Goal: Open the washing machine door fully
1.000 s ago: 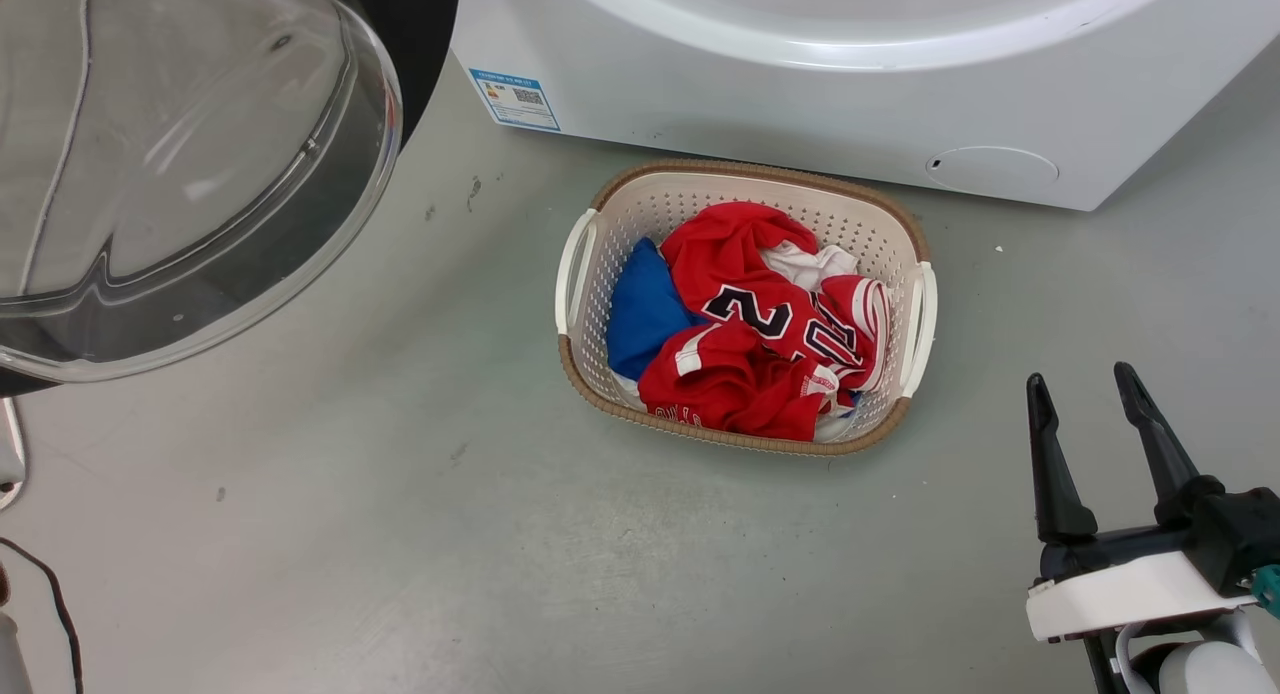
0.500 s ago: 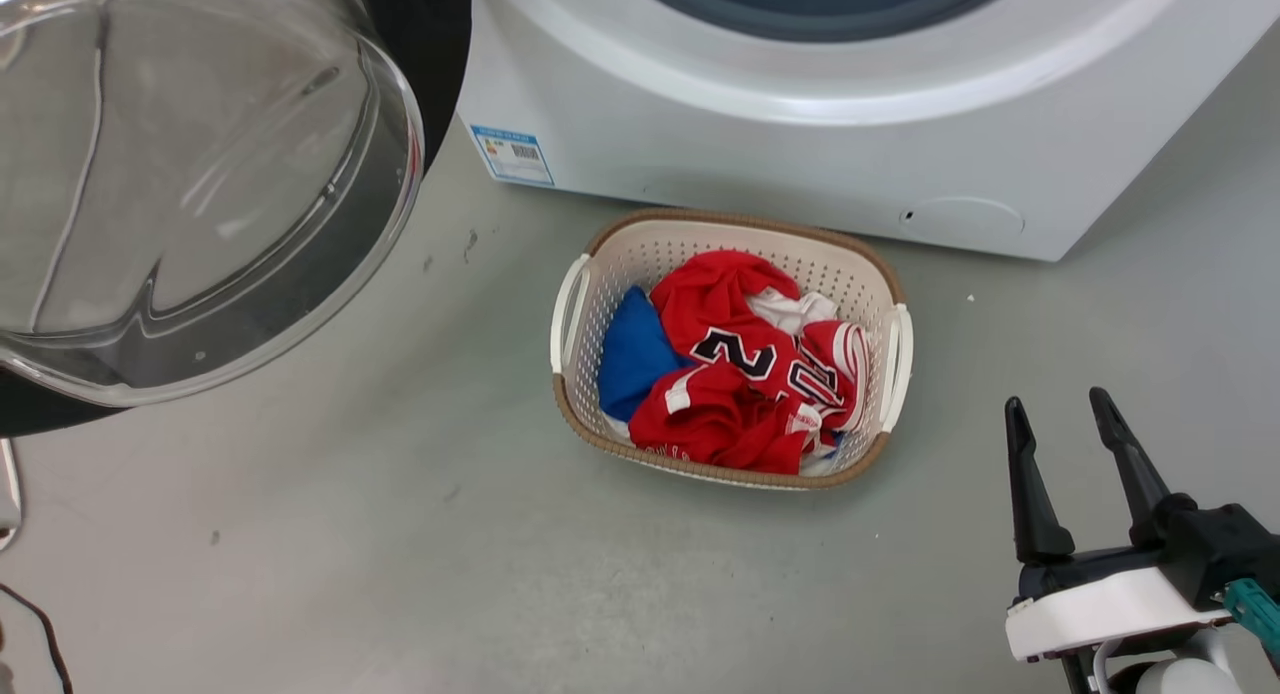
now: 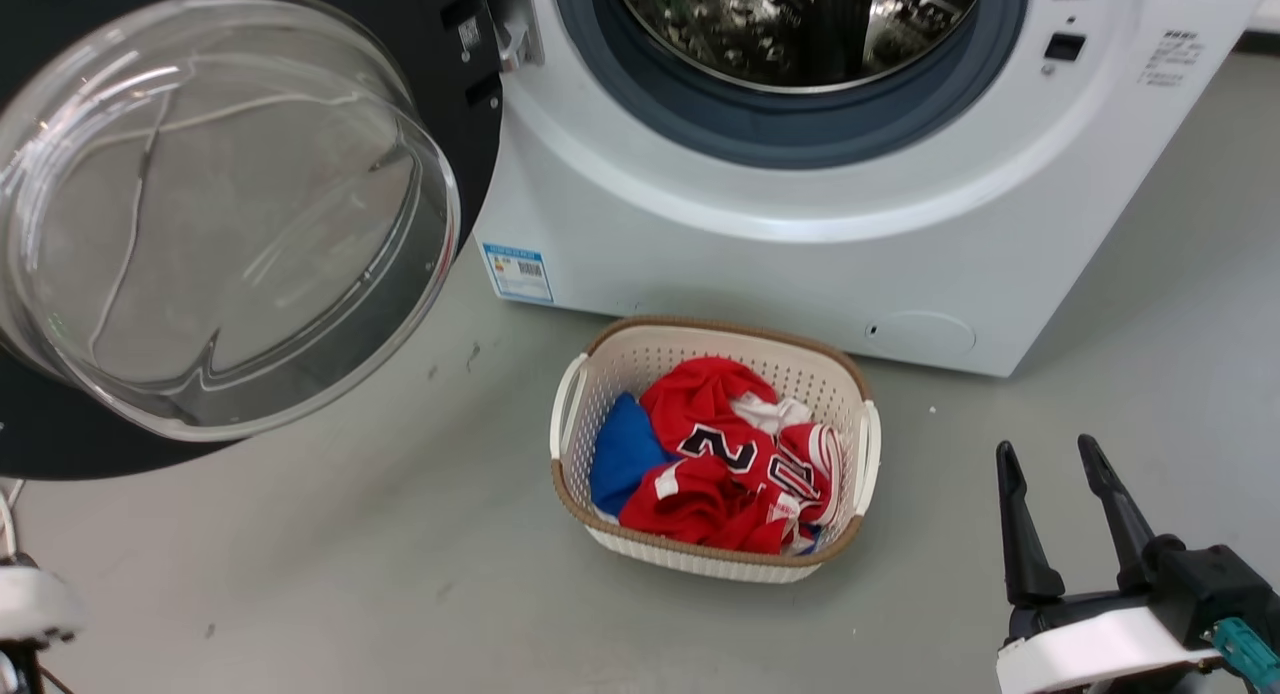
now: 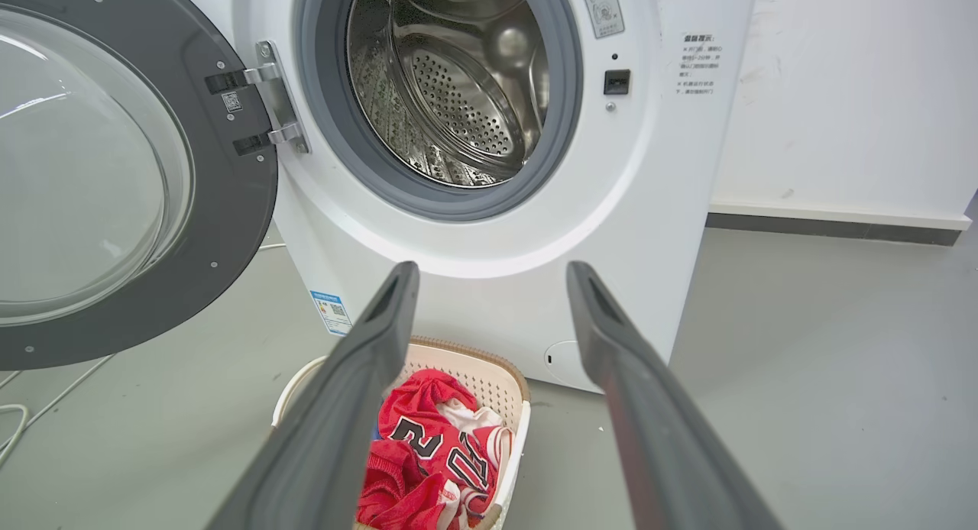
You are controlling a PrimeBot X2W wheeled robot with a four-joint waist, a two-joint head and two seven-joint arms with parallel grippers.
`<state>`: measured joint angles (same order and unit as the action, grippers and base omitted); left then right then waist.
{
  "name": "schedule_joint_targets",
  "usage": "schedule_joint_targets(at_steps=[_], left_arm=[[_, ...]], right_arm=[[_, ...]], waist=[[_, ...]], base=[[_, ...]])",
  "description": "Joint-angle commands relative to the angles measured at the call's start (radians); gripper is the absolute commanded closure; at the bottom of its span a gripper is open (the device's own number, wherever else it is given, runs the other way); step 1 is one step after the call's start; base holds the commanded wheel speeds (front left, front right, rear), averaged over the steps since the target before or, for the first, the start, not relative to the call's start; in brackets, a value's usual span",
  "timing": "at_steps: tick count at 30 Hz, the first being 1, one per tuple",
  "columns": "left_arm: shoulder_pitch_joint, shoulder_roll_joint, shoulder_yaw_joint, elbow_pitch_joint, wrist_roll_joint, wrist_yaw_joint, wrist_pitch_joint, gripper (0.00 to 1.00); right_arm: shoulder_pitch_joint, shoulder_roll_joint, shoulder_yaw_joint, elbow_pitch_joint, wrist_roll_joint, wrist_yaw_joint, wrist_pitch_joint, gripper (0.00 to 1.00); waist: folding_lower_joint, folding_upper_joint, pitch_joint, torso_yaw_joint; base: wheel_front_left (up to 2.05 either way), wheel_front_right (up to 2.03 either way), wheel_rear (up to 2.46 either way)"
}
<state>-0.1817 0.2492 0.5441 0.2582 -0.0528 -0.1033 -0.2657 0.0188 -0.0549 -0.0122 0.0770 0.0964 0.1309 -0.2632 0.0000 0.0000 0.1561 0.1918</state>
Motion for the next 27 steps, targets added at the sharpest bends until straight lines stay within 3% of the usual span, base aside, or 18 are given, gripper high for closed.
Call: schedule_joint_targets(at_steps=[1,12,18,27], left_arm=[[0.031,-0.012,-0.009,-0.025,0.008,-0.002,0.002,0.98],[0.217,-0.129,-0.121,-0.231,0.044,-0.017,0.002,1.0],[0.302,-0.181,-0.257,-0.29,0.045,-0.018,0.002,1.0],[0.346,-0.197,-0.413,-0.258,0.019,0.024,0.002,1.0]], right_arm=[[0.015,0.005,0.0,-0.005,0.003,0.0,-0.002,0.0],[0.072,0.006,-0.011,-0.022,0.032,0.0,-0.002,0.0],[0.103,0.006,-0.003,-0.032,0.05,0.0,-0.002,0.0],[0.125,0.006,0.017,-0.045,0.063,0.0,-0.002,0.0]], waist=[[0.0,0.0,-0.037,-0.005],[0.0,0.0,-0.134,-0.032],[0.0,0.0,-0.175,-0.069],[0.0,0.0,-0.196,-0.13]], base=[[0.0,0.0,0.0],[0.0,0.0,0.0],[0.0,0.0,0.0],[0.0,0.0,0.0]])
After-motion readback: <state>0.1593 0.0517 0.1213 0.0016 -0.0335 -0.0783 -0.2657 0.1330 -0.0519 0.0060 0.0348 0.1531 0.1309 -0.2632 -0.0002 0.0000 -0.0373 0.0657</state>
